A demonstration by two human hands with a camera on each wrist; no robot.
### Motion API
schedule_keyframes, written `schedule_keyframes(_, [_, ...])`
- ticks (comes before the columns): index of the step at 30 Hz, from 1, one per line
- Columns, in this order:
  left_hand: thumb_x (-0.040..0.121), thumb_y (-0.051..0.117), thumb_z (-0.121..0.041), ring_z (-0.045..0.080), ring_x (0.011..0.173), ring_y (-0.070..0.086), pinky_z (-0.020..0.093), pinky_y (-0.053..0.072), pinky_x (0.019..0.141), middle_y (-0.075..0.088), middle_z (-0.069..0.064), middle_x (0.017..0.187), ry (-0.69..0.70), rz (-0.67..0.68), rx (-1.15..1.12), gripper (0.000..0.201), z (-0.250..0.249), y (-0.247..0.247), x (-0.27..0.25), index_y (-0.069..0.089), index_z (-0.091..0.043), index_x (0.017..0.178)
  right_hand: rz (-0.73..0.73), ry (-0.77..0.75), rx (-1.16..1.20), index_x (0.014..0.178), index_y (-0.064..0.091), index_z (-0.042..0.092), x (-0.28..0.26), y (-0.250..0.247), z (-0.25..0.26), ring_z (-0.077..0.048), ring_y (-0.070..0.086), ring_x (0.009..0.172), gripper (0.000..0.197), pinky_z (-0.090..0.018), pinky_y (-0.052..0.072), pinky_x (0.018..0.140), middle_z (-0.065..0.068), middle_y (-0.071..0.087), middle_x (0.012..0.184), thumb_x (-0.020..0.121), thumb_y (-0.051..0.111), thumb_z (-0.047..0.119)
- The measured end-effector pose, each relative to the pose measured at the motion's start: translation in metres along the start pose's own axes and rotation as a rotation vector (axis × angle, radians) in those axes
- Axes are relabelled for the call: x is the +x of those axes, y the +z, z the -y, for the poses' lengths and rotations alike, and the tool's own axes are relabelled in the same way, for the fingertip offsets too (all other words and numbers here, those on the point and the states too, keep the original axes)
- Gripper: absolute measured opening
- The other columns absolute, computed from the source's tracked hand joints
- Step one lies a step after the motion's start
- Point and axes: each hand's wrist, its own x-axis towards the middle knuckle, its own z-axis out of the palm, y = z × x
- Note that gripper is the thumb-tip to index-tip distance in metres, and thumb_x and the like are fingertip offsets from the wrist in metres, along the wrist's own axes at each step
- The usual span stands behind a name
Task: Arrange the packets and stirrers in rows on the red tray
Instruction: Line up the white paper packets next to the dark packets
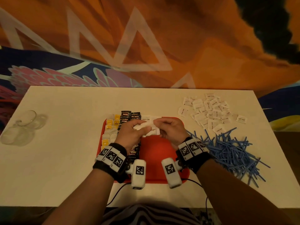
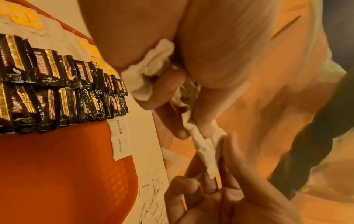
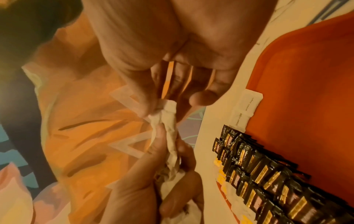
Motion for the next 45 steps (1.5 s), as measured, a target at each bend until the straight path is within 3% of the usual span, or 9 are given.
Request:
schedule_keyframes(2, [0.086, 0.075, -0.009, 0.007, 0.045, 0.047, 0.015, 0.034, 0.038, 0.064, -0.002, 0.065, -0.012, -0.016, -0.034, 0.014, 0.002, 0.001, 0.001, 0.071, -0.004, 0.099, -0.048, -0.008, 0.033, 0.078, 0.077, 0.017, 0.003, 0.000, -0.004, -0.028, 0.058, 0.065, 0.012, -0.029, 0.048, 0.055, -0.019, 0.071, 0.077, 0.085, 0.072, 0.008])
schedule_keyframes(6, [0.088, 0.074, -0.018, 0.016, 0.051, 0.038, 0.019, 0.027, 0.039, 0.063, -0.002, 0.064, -0.030, -0.081, -0.086, 0.009, 0.008, 0.002, 0.006, 0.073, -0.015, 0.096, -0.042, -0.038, 0.008, 0.094, 0.073, 0.014, 0.004, 0.002, -0.008, -0.018, 0.058, 0.058, 0.013, -0.027, 0.049, 0.052, -0.001, 0.070, 0.069, 0.087, 0.069, 0.004])
schedule_keyframes(9, [0.088, 0.074, -0.017, 0.011, 0.043, 0.036, 0.018, 0.028, 0.038, 0.060, -0.002, 0.062, -0.028, -0.119, -0.084, 0.003, 0.011, 0.001, 0.009, 0.073, -0.020, 0.090, 0.064, 0.056, -0.036, 0.107, 0.066, 0.007, 0.005, 0.001, -0.013, -0.014, 0.067, 0.068, 0.027, -0.024, 0.052, 0.054, -0.006, 0.073, 0.083, 0.082, 0.074, 0.001])
schedule_keyframes(15, [0.092, 0.070, -0.025, 0.007, 0.051, 0.053, 0.019, 0.032, 0.036, 0.065, -0.002, 0.071, -0.121, -0.307, -0.208, 0.008, 0.015, -0.008, 0.023, 0.071, -0.018, 0.094, 0.055, 0.098, -0.234, 0.085, 0.071, 0.014, 0.023, -0.004, -0.029, -0.020, 0.071, 0.075, 0.013, -0.025, 0.055, 0.063, -0.013, 0.075, 0.089, 0.080, 0.076, 0.004])
schedule_keyframes(21, [0.094, 0.068, -0.028, 0.010, 0.058, 0.054, 0.019, 0.034, 0.036, 0.063, 0.000, 0.078, -0.195, -0.327, -0.173, 0.017, 0.023, -0.035, 0.029, 0.071, -0.015, 0.103, -0.067, 0.198, -0.415, 0.104, 0.073, 0.010, 0.066, -0.018, -0.065, -0.008, 0.070, 0.066, 0.022, -0.017, 0.052, 0.059, -0.002, 0.075, 0.085, 0.083, 0.076, 0.016])
schedule_keyframes(25, [0.094, 0.067, -0.028, 0.009, 0.055, 0.053, 0.018, 0.035, 0.036, 0.063, -0.002, 0.076, -0.221, -0.336, -0.132, 0.011, 0.031, -0.054, 0.026, 0.072, -0.020, 0.100, -0.131, 0.285, -0.555, 0.113, 0.067, 0.014, 0.099, -0.013, -0.082, -0.015, 0.069, 0.089, 0.034, -0.030, 0.056, 0.085, 0.005, 0.071, 0.101, 0.083, 0.076, 0.026])
schedule_keyframes(31, [0.094, 0.066, -0.020, 0.008, 0.052, 0.050, 0.016, 0.032, 0.035, 0.061, 0.003, 0.076, -0.271, -0.379, -0.145, 0.008, 0.045, -0.081, 0.026, 0.072, -0.015, 0.097, -0.192, 0.275, -0.675, 0.117, 0.067, 0.012, 0.135, 0.005, -0.089, -0.015, 0.064, 0.099, 0.036, -0.028, 0.054, 0.090, -0.003, 0.070, 0.114, 0.084, 0.076, 0.023])
schedule_keyframes(41, [0.095, 0.065, -0.019, 0.004, 0.040, 0.047, 0.014, 0.030, 0.034, 0.060, 0.005, 0.073, -0.312, -0.426, -0.131, 0.015, 0.058, -0.108, 0.029, 0.070, -0.008, 0.103, -0.281, 0.255, -0.825, 0.095, 0.070, 0.015, 0.162, 0.022, -0.103, -0.009, 0.056, 0.083, 0.022, -0.019, 0.043, 0.073, 0.001, 0.069, 0.098, 0.081, 0.079, 0.029])
schedule_keyframes(45, [0.095, 0.065, -0.020, 0.004, 0.040, 0.046, 0.014, 0.028, 0.034, 0.060, 0.004, 0.073, -0.326, -0.428, -0.131, 0.015, 0.060, -0.111, 0.030, 0.071, -0.009, 0.104, -0.343, 0.222, -0.780, 0.085, 0.064, 0.011, 0.161, 0.022, -0.110, -0.004, 0.052, 0.065, 0.026, -0.012, 0.034, 0.051, 0.001, 0.065, 0.088, 0.077, 0.082, 0.028])
